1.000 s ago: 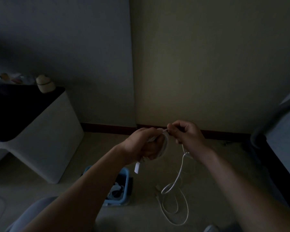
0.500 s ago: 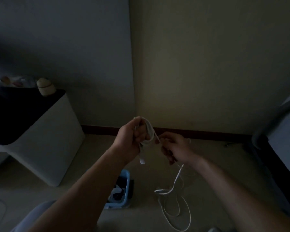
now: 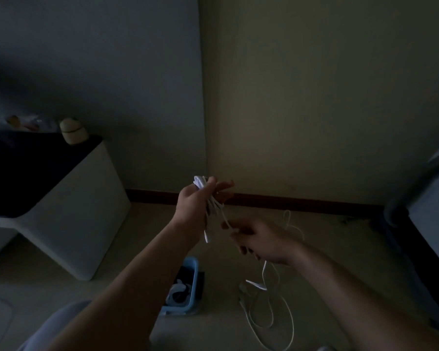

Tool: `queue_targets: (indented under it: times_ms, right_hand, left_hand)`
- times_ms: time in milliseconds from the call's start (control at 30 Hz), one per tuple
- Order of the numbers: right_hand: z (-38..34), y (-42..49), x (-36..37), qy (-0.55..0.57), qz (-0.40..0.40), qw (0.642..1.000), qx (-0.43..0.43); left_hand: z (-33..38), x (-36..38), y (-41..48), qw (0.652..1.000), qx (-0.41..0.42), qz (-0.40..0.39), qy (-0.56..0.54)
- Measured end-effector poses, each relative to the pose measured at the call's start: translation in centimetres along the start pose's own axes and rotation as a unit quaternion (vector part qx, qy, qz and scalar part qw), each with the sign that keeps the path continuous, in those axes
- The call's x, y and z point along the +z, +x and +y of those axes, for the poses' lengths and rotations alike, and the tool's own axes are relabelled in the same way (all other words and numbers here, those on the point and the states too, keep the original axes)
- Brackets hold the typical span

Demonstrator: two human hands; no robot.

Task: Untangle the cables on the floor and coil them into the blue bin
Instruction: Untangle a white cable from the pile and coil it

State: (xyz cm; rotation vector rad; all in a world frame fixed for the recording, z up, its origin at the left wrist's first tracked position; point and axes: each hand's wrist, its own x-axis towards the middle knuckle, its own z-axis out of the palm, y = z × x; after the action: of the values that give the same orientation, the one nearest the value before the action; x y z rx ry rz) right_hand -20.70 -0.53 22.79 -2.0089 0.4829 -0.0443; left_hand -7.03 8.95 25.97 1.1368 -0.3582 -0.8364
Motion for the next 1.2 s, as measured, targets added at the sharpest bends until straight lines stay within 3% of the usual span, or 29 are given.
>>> queue_targets:
  times_ms: [133, 267, 333, 500, 600, 667, 733, 833, 933, 1200]
  right_hand:
    - [-0.5, 0.0, -0.2, -0.029, 0.006, 1.0, -0.004]
    - [-0.8, -0.1, -0.7, -0.065, 0.021, 0.997, -0.04]
    - [-0.6, -0.1, -1.1, -0.065, 0.052, 0.995, -0.056]
    - [-0.7, -0.2, -1.6, -0.063, 0.143, 0.985, -0.079]
    - [-0.8, -0.3, -2.4, -0.161, 0.216, 0.961, -0.061]
    - [-1.1, -0.5, -2.7, -0.257, 0.235, 0.936, -0.05]
    - [-1.0, -0.5, -2.9, -0.286, 0.239, 0.927, -0.041]
    - [-0.1, 0.0, -3.7, -0.204, 0.223, 0.952, -0.039]
    - [0.8, 0.3, -4.4, -0.123, 0.215, 0.968, -0.037]
    - [1.8, 1.0, -4.6, -0.022, 0.199, 0.978, -0.051]
  left_hand:
    - [-1.2, 0.7, -0.9, 0.981, 0.066, -0.016, 0.184]
    - [-2.8, 0.5, -0.7, 0.927, 0.073, -0.035, 0.367]
    - [-3.1, 0.5, -0.7, 0.913, 0.078, -0.056, 0.397]
    - [-3.0, 0.5, -1.1, 0.933, 0.026, -0.12, 0.34]
    - [-3.5, 0.5, -0.9, 0.937, -0.032, -0.144, 0.317]
    - [-3.5, 0.8, -0.7, 0.951, -0.083, -0.135, 0.266]
    - [-3.2, 1.0, -0.7, 0.952, -0.131, -0.151, 0.231]
    - [-2.9, 0.7, -0.9, 0.93, -0.157, -0.211, 0.257]
    - [-2.6, 0.8, -1.2, 0.919, -0.152, -0.214, 0.293]
    - [-1.7, 0.3, -1.3, 0.94, -0.105, -0.217, 0.243]
